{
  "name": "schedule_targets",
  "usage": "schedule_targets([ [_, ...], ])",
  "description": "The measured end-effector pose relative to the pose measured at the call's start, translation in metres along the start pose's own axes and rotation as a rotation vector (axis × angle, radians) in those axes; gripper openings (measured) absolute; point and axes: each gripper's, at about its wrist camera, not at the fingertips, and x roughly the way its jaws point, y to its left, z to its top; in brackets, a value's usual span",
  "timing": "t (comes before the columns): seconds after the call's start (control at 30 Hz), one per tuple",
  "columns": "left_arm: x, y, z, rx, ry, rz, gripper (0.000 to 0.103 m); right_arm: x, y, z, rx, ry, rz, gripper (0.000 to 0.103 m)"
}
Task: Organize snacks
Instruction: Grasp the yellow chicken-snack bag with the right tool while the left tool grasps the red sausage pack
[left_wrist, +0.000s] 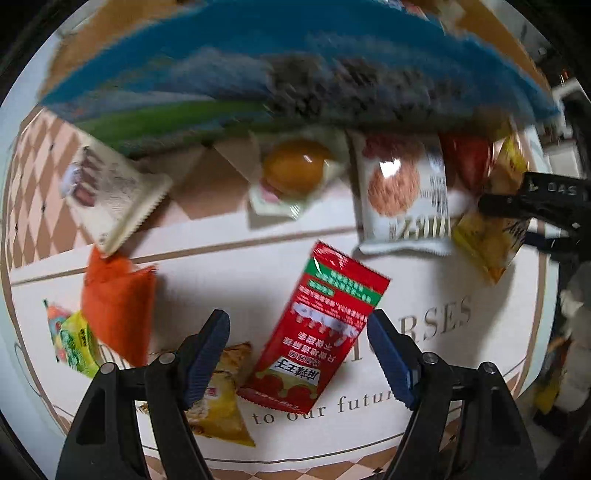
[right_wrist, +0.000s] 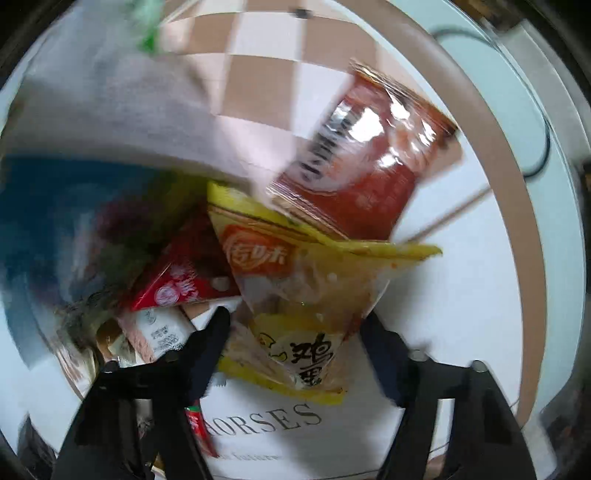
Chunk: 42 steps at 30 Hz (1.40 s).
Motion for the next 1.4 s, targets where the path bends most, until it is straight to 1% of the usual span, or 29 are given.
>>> schedule_targets([
  [0.1,0.013,-0.018,-0.003,0.078,0.043,0.005,0.076,-0.002,-0.001,-0.007,-0.088,0.018,-0.037,0.054],
  [0.17,0.021,-0.029,-0.005,0.123,0.069,0.008,0.076,-0.001,-0.003,-0.015,-0.148,0.049,-0.054,0.052],
  [0.27,0.038,-0.04,-0.01,0.163,0.115,0.032,0.076,0.003,0.001,-0.031,-0.287,0.105,-0.113,0.052],
  [0.3,0.04,-0.042,-0.012,0.166,0.118,0.044,0.074,0.004,0.002,-0.038,-0.317,0.118,-0.124,0.052],
  [0.37,0.039,-0.047,-0.013,0.161,0.09,0.059,0.074,0.01,0.009,-0.047,-0.395,0.151,-0.148,0.052],
  [0.43,0.037,-0.046,-0.013,0.107,0.077,0.052,0.067,0.013,0.014,-0.054,-0.439,0.152,-0.174,0.053],
  [0.47,0.035,-0.037,-0.015,0.072,0.072,0.038,0.065,0.013,0.016,-0.055,-0.45,0.143,-0.183,0.055],
  [0.5,0.034,-0.032,-0.014,0.028,0.07,0.024,0.06,0.012,0.018,-0.055,-0.453,0.13,-0.181,0.062],
  [0.53,0.033,-0.025,-0.013,-0.028,0.072,0.006,0.059,0.012,0.02,-0.057,-0.449,0.124,-0.175,0.067],
  [0.57,0.033,-0.019,-0.014,-0.082,0.075,-0.016,0.059,0.012,0.022,-0.058,-0.444,0.116,-0.175,0.076],
  [0.63,0.031,-0.004,-0.015,-0.195,0.062,-0.03,0.059,0.008,0.023,-0.058,-0.431,0.098,-0.177,0.077],
  [0.7,0.032,0.004,-0.018,-0.262,0.066,-0.065,0.059,0.005,0.021,-0.058,-0.398,0.095,-0.159,0.077],
  [0.73,0.033,0.005,-0.021,-0.274,0.072,-0.078,0.06,0.003,0.023,-0.06,-0.375,0.095,-0.142,0.077],
  [0.8,0.035,0.001,-0.024,-0.246,0.086,-0.067,0.06,0.0,0.023,-0.063,-0.33,0.09,-0.127,0.077],
  [0.9,0.04,-0.012,-0.028,-0.157,0.093,0.001,0.06,0.001,0.013,-0.058,-0.259,0.084,-0.119,0.077],
  [0.97,0.041,-0.026,-0.03,-0.117,0.091,0.035,0.06,0.003,0.009,-0.055,-0.225,0.085,-0.124,0.077],
  [1.0,0.044,-0.036,-0.028,-0.108,0.087,0.047,0.059,0.005,0.008,-0.054,-0.212,0.081,-0.127,0.075],
  [1.03,0.041,-0.044,-0.021,-0.1,0.081,0.057,0.057,0.006,0.008,-0.054,-0.208,0.073,-0.131,0.072],
  [1.07,0.04,-0.047,-0.022,-0.095,0.072,0.058,0.056,0.007,0.009,-0.052,-0.21,0.066,-0.136,0.06],
  [1.1,0.039,-0.051,-0.023,-0.092,0.061,0.059,0.054,0.011,0.012,-0.057,-0.219,0.059,-0.151,0.056],
  [1.13,0.036,-0.056,-0.02,-0.093,0.055,0.053,0.052,0.012,0.016,-0.059,-0.236,0.04,-0.166,0.054],
  [1.2,0.033,-0.055,-0.023,-0.11,0.044,0.035,0.05,0.008,0.023,-0.065,-0.286,0.006,-0.187,0.046],
  [1.23,0.027,-0.05,-0.027,-0.118,0.039,0.027,0.049,0.006,0.028,-0.073,-0.301,-0.002,-0.191,0.045],
  [1.3,0.023,-0.05,-0.03,-0.132,0.028,0.011,0.049,0.004,0.033,-0.079,-0.329,-0.012,-0.191,0.042],
  [1.4,0.008,-0.048,-0.032,-0.154,0.006,-0.015,0.049,0.001,0.042,-0.087,-0.341,-0.005,-0.161,0.04],
])
